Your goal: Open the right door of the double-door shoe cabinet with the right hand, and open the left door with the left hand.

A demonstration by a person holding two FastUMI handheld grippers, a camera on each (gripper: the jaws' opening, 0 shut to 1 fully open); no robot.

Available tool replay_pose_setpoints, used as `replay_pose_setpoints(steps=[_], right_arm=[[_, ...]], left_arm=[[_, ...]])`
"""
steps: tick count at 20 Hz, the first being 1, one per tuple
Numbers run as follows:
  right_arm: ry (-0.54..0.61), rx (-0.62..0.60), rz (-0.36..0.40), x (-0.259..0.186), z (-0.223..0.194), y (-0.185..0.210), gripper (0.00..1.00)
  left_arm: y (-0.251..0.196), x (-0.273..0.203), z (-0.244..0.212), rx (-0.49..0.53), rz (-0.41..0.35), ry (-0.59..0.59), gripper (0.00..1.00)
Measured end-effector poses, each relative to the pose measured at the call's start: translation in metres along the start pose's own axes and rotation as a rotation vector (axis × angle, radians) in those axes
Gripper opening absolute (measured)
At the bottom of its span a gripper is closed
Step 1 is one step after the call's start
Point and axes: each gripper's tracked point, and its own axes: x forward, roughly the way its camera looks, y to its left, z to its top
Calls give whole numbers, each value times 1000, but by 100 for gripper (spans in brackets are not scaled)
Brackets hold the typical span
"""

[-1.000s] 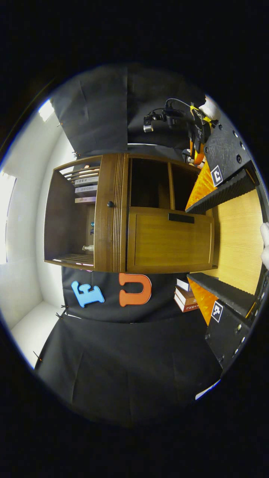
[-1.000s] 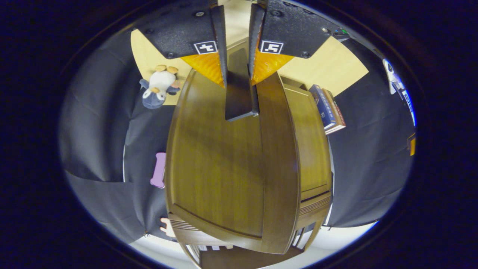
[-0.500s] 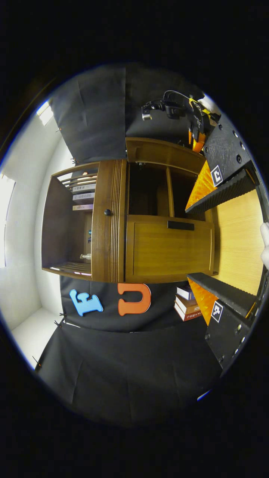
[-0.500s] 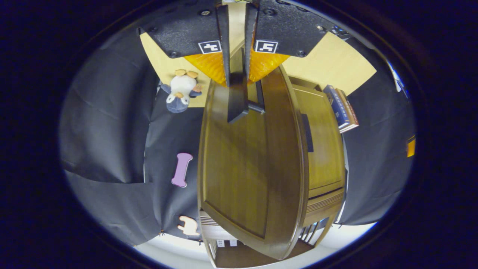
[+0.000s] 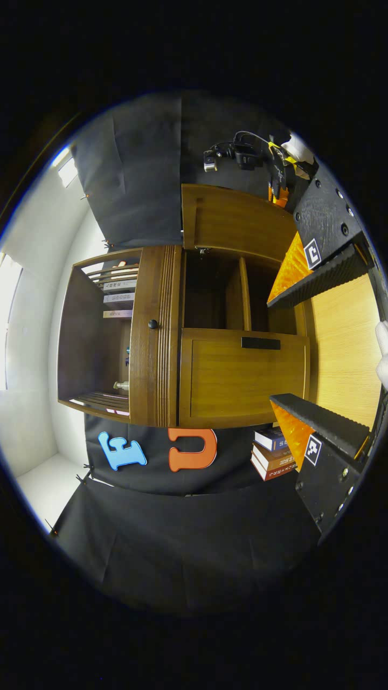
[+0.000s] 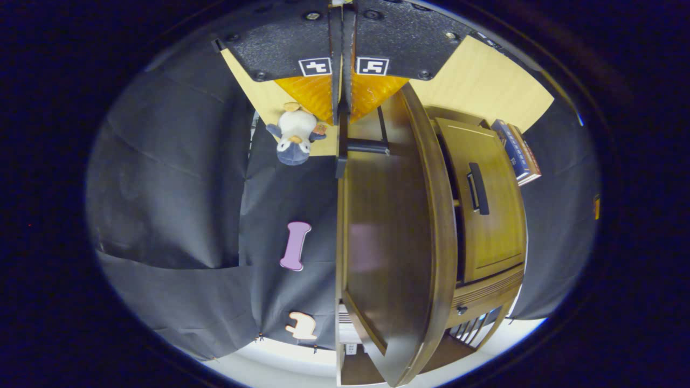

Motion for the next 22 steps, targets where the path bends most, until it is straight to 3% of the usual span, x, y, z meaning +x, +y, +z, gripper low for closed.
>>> replay_pose_setpoints(steps=[1,7,8,11,13,14,16,22], right_arm=[[6,16,9,-1,-1,-3,4],[18,49,44,0,-2,-23,4],[18,45,52,1,-2,-24,4],[26,18,90,2,-2,-32,4],[26,18,119,5,0,-40,4],[25,18,136,6,2,-44,4],[21,0,170,6,1,-50,4],[37,-45,252,12,2,-59,4]], left_arm=[[-1,1,-1,1,-1,0,100],[-2,2,-3,4,4,4,95],[-1,1,-3,6,8,4,100],[1,2,-5,4,22,7,95],[2,3,-6,-1,27,8,100],[2,4,-5,-1,31,8,95],[2,5,-4,-3,35,4,100],[5,9,-1,4,49,2,95]])
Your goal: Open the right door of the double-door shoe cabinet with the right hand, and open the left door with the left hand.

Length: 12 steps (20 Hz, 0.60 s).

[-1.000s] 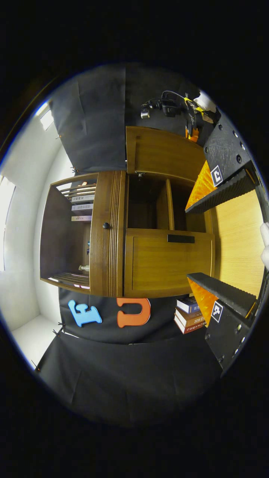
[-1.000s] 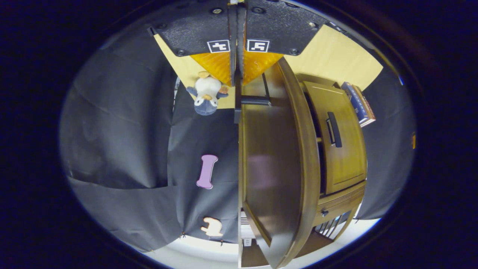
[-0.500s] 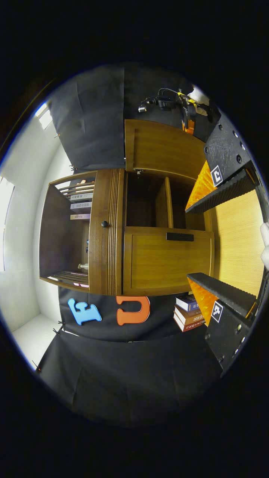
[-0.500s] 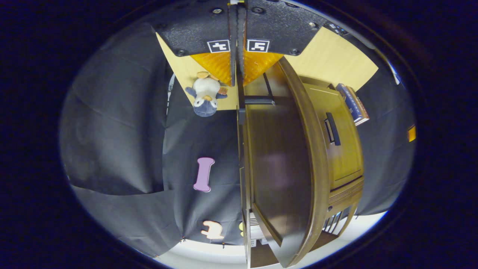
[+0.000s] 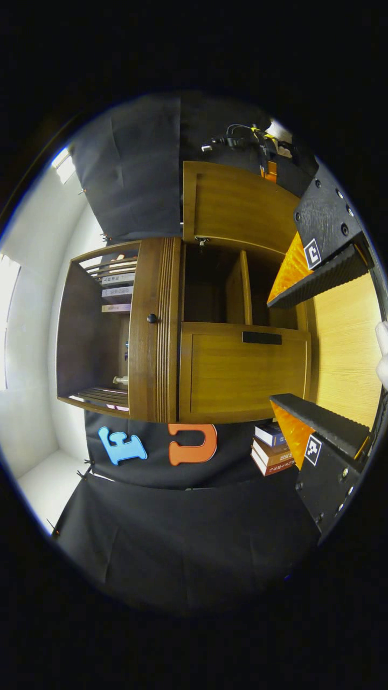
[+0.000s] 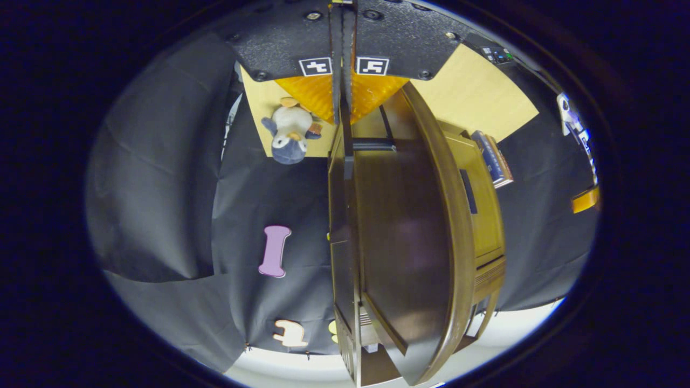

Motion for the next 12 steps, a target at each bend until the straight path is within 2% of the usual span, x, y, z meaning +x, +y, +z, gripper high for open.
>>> replay_pose_setpoints(steps=[1,2,3,6,7,8,9,10,11,12], right_arm=[[5,-21,4,0,-2,1,4],[10,-50,-2,0,-1,1,4],[17,-69,-9,-3,-4,-1,5],[34,-91,-35,-16,-3,-9,12],[38,-91,-43,-22,-4,-12,29],[45,-92,-56,-30,-6,-16,36],[49,-96,-73,-40,-8,-21,47],[49,-100,-86,-49,-7,-22,59],[46,-99,-97,-59,-7,-21,68],[36,-92,-111,-67,-2,-18,71]], left_arm=[[0,1,0,3,2,0,95],[1,2,1,6,3,-1,100],[1,1,0,6,2,0,95],[2,0,1,12,2,-6,95],[4,-1,1,16,3,-6,100],[5,-1,-1,18,3,-5,100],[6,-1,-2,19,2,-3,95],[7,-1,-4,19,1,-2,95],[7,0,-6,19,0,0,95],[8,1,-6,18,-2,1,95]])
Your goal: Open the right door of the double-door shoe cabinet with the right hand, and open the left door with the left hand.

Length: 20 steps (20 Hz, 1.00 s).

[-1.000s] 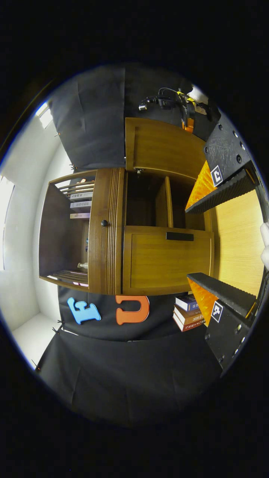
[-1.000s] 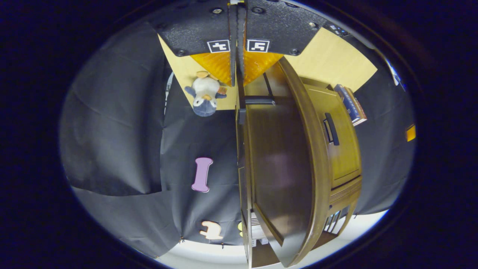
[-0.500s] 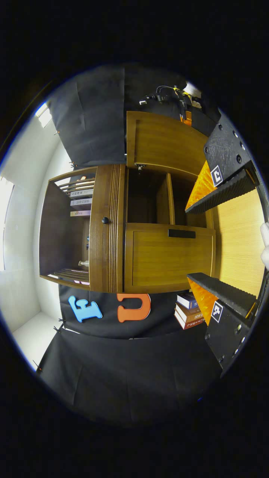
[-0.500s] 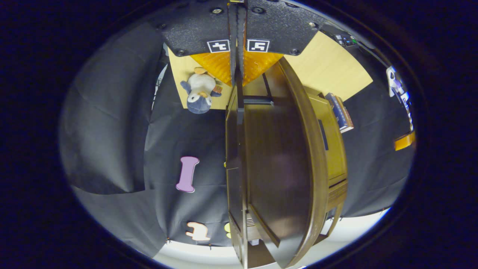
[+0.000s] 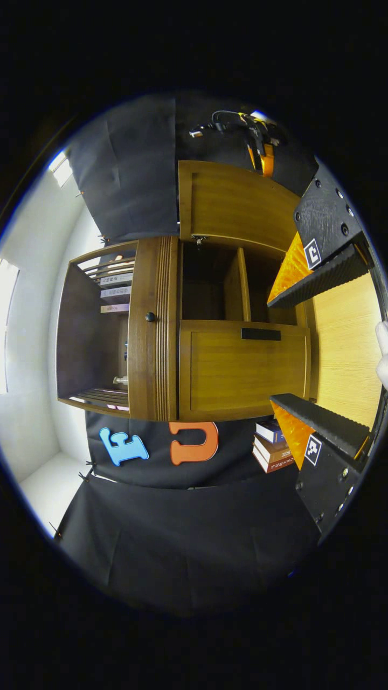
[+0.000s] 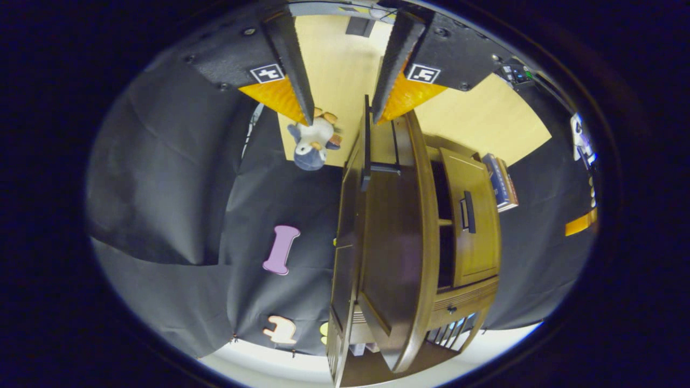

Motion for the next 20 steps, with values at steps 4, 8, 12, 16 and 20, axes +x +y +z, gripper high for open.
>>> replay_pose_setpoints(steps=[4,8,12,16,20], right_arm=[[-67,-8,-35,-32,30,26,88],[-140,-58,-78,-51,61,62,100],[-199,-18,-68,-53,90,113,100],[-251,19,-96,-38,106,154,100],[-250,103,-121,-19,86,189,100]], left_arm=[[3,6,1,-6,-5,0,100],[8,5,6,1,-4,-11,95],[15,1,3,2,10,-5,100],[26,-2,-4,16,36,5,100],[34,-4,-16,11,69,22,100]])
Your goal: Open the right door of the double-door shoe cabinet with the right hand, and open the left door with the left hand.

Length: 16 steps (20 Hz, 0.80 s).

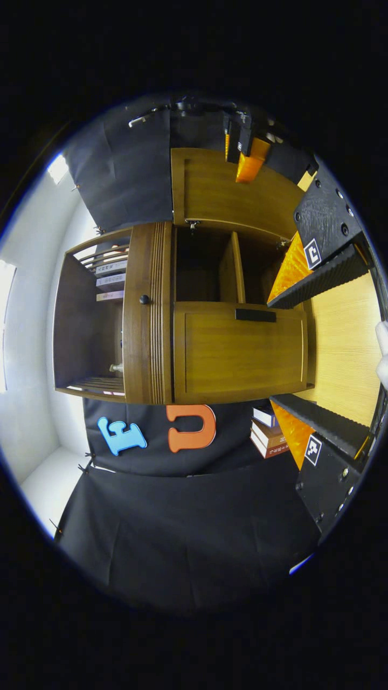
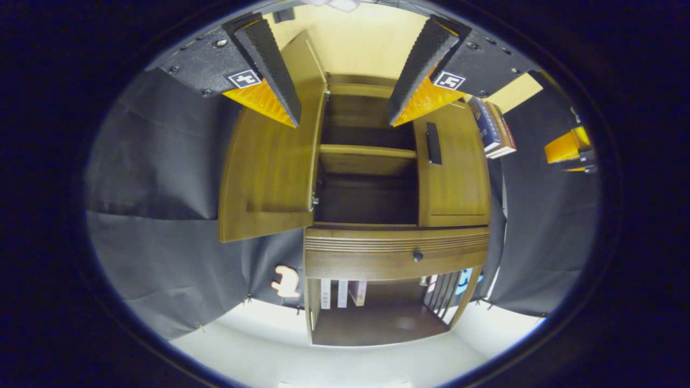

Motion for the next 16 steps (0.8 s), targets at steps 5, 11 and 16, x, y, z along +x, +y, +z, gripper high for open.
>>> replay_pose_setpoints(steps=[5,11,16], right_arm=[[78,36,34,12,-31,20,100],[74,25,-2,16,-15,2,100],[74,-4,-33,14,2,-8,100]], left_arm=[[8,10,-16,5,24,22,95],[-1,63,-35,15,-4,44,95],[-33,138,-50,8,-75,38,95]])
